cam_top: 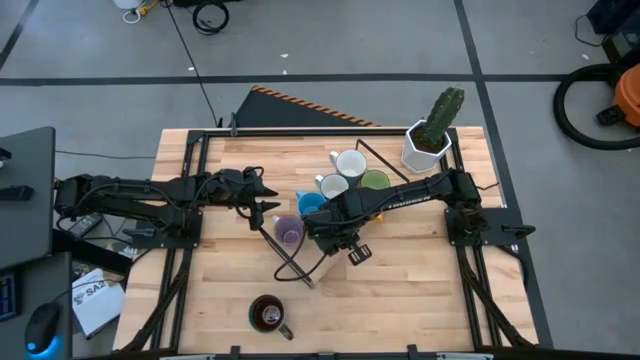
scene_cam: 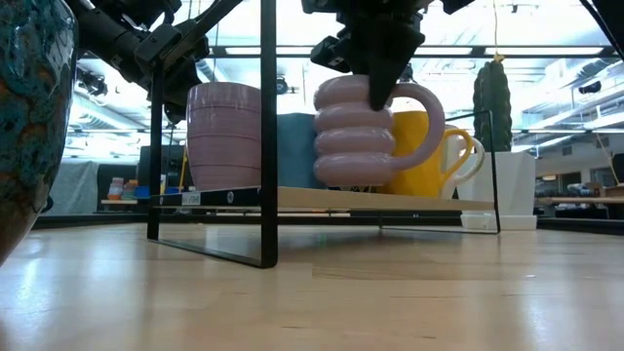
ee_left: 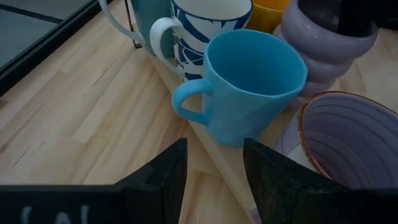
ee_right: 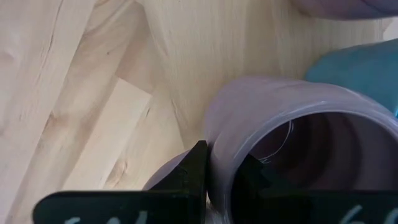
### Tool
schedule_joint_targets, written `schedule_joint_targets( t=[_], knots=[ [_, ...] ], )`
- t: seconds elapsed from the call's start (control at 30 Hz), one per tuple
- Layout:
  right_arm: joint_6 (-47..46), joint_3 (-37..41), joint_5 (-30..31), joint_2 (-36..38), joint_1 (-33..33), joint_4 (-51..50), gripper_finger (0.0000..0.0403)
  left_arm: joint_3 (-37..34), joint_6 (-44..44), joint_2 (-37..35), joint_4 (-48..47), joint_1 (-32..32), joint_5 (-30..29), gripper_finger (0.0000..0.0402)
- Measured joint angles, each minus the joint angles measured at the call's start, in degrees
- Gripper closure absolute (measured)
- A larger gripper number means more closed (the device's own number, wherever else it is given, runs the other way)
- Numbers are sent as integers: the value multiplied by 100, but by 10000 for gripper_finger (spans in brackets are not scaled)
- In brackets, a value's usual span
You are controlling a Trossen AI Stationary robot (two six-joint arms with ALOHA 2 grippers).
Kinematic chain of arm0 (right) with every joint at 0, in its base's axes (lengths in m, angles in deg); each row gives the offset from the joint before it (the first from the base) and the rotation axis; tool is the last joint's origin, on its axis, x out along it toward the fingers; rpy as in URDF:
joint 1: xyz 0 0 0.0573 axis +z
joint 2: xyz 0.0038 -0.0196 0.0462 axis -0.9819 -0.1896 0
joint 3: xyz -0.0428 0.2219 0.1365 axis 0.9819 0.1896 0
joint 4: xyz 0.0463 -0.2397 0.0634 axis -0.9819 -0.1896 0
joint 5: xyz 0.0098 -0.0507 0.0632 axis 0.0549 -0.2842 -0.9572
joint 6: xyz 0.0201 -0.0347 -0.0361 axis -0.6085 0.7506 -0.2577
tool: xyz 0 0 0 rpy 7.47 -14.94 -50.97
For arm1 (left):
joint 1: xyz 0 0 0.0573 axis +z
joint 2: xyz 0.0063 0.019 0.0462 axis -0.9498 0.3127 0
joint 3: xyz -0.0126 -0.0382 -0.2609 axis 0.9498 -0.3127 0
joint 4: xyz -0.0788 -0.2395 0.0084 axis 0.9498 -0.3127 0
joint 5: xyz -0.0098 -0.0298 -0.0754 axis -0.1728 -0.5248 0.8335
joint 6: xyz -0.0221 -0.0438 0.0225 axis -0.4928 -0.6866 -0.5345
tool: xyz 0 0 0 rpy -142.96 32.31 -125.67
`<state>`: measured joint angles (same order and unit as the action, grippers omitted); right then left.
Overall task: Place coffee mugs
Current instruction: Put the purple mug on the shelf aligned with the light blue mug
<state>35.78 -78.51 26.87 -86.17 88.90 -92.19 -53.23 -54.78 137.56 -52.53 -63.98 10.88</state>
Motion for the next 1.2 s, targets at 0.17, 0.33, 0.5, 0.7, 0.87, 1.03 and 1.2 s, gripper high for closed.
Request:
schedule_joint_targets(
  t=[0.17, 0.33, 0.5, 0.7, 0.87, 1.03, 1.2],
  knots=[
    [-132, 0, -48, -1, -1, -49, 355, 0, 0, 0, 2, 0, 0, 240],
    [-227, 0, -55, -2, 0, -46, 355, 0, 0, 0, 2, 0, 0, 240],
    [-271, 0, -188, -2, -2, -50, 355, 0, 0, 0, 3, 0, 0, 240],
    [-398, 0, -383, -4, 11, -46, 354, 0, 0, 0, 4, 0, 0, 240],
    [-576, 0, -354, -4, 4, -45, 354, 0, 0, 0, 3, 0, 0, 240],
    [-729, 0, -219, -9, 4, -22, 354, 0, 0, 0, 4, 0, 0, 240],
    [-734, 0, -216, -9, 4, -23, 354, 0, 0, 0, 3, 0, 0, 240]
  ],
)
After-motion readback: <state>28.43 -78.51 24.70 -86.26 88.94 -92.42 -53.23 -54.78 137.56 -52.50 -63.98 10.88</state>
